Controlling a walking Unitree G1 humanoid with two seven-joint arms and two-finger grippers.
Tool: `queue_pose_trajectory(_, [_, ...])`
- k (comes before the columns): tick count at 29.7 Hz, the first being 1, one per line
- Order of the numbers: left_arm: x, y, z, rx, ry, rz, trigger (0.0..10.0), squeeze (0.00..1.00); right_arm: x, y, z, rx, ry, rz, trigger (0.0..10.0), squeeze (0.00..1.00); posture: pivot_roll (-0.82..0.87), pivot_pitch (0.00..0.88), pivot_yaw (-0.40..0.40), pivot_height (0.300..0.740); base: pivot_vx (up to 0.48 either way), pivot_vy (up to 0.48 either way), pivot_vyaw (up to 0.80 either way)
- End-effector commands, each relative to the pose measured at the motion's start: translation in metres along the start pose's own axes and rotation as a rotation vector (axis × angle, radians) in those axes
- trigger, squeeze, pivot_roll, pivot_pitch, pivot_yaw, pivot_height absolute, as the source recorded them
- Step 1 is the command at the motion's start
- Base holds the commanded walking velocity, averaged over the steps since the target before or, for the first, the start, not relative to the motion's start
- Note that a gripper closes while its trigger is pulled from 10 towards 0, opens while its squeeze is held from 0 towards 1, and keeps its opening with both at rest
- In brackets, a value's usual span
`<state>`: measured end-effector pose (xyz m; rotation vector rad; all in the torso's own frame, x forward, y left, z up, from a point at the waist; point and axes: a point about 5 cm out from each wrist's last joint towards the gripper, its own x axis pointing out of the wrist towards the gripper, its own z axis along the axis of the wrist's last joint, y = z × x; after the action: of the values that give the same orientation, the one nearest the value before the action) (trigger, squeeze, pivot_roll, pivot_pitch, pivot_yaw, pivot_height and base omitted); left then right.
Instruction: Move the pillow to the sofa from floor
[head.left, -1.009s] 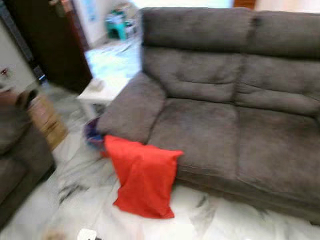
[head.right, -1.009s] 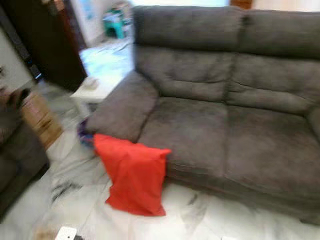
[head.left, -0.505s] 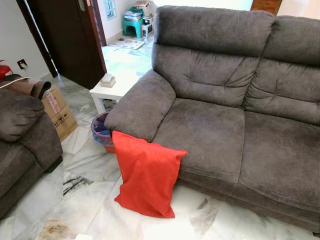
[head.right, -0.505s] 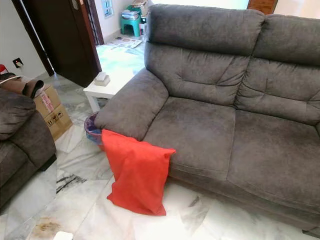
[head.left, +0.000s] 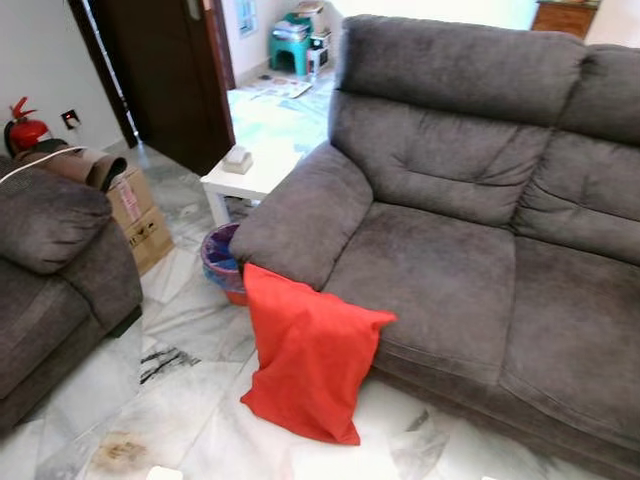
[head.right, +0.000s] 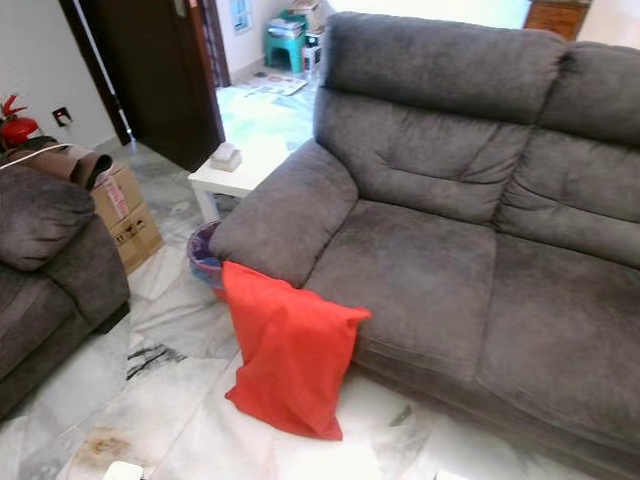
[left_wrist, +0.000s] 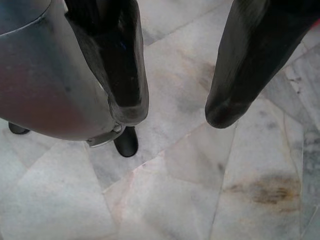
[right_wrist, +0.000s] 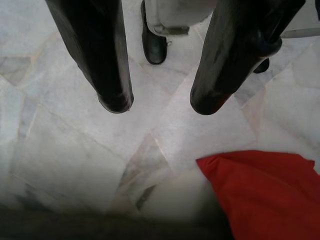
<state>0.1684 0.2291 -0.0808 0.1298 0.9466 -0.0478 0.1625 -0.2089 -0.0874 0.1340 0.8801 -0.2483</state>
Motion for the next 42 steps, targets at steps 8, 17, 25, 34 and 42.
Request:
queue_pose_trajectory(8, [-0.0009,-0.0016,-0.0059,-0.003,0.023,-0.005,10.0,0.00,-0.0009,-0.0007,-0.0029,0.004,0.006,-0.006,10.0,0.00,-0.10,0.085,0.039,0.740,0.335,0.000,0.00])
queue_pose_trajectory(17, [-0.0004,-0.0013,-0.0038,-0.009,0.018,-0.006,10.0,0.00,-0.0008,-0.0006,-0.0027,0.003,0.005,-0.005,10.0,0.00,-0.10,0.084,0.039,0.740,0.341,0.000,0.00])
queue_pose_trajectory(25, [0.0000,0.0001,-0.0011,-0.010,0.014,-0.006,10.0,0.00,-0.0007,-0.0002,-0.0027,-0.006,0.008,-0.001,10.0,0.00,-0.10,0.083,0.038,0.740,0.340,0.000,0.00])
queue_pose_trajectory(34, [0.0009,-0.0010,0.0024,-0.003,0.005,-0.018,10.0,0.00,-0.0007,0.0003,-0.0023,-0.045,0.006,0.010,10.0,0.00,-0.10,0.082,0.037,0.740,0.185,0.000,0.09])
queue_pose_trajectory(42, [0.0012,-0.0027,0.0032,-0.010,-0.006,-0.016,10.0,0.00,-0.0008,0.0010,-0.0025,-0.045,0.005,0.016,10.0,0.00,-0.10,0.082,0.037,0.740,0.000,0.000,0.80])
